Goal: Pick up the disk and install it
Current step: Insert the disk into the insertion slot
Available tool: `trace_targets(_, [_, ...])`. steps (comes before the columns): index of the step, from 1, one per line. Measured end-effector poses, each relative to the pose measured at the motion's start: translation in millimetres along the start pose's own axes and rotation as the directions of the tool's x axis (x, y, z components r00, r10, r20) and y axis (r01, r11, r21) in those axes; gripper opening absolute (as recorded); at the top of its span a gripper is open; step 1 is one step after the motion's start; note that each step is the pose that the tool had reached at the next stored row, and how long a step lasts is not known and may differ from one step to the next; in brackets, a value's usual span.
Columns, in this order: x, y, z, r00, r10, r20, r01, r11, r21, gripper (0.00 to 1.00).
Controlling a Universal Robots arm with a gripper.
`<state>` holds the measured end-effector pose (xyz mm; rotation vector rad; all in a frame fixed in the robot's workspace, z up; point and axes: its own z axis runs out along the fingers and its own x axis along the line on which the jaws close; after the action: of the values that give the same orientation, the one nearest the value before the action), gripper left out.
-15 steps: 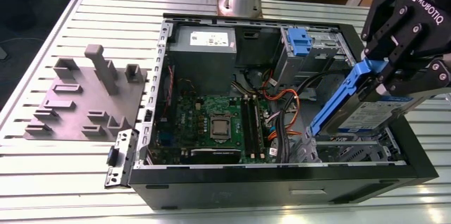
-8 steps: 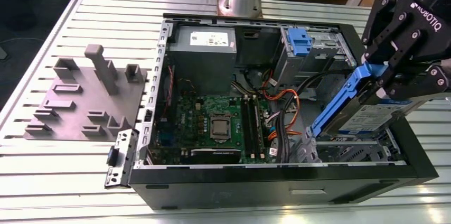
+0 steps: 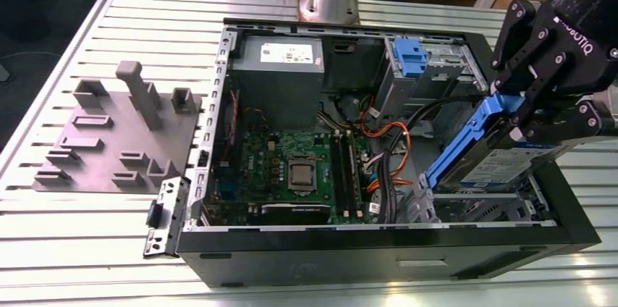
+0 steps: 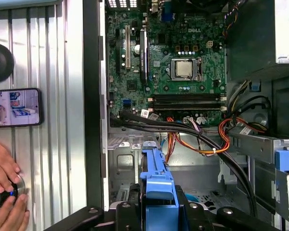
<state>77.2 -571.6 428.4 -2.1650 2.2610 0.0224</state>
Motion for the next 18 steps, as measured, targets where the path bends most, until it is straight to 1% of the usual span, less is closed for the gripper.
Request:
trace_targets(8, [0.0,0.0,0.3,1.0000,0.000,0.0000,0.000,1.0000,0.0001,0.38])
trace_targets(9, [0.0,0.0,0.4,1.0000,0.000,0.0001,0.000,1.0000,0.0000,0.44])
trace_targets(11, [0.0,0.0,0.9,1.0000,0.000,0.0004,0.000,1.0000,0.0000,0.44])
trace_targets(12, [0.0,0.0,1.8,1.0000,0.000,0.0005,0.000,1.0000,0.0000,0.44])
trace_targets(18, [0.4,0.0,12.3,1.0000,0.000,0.0002,0.000,1.0000,0.0000,0.44])
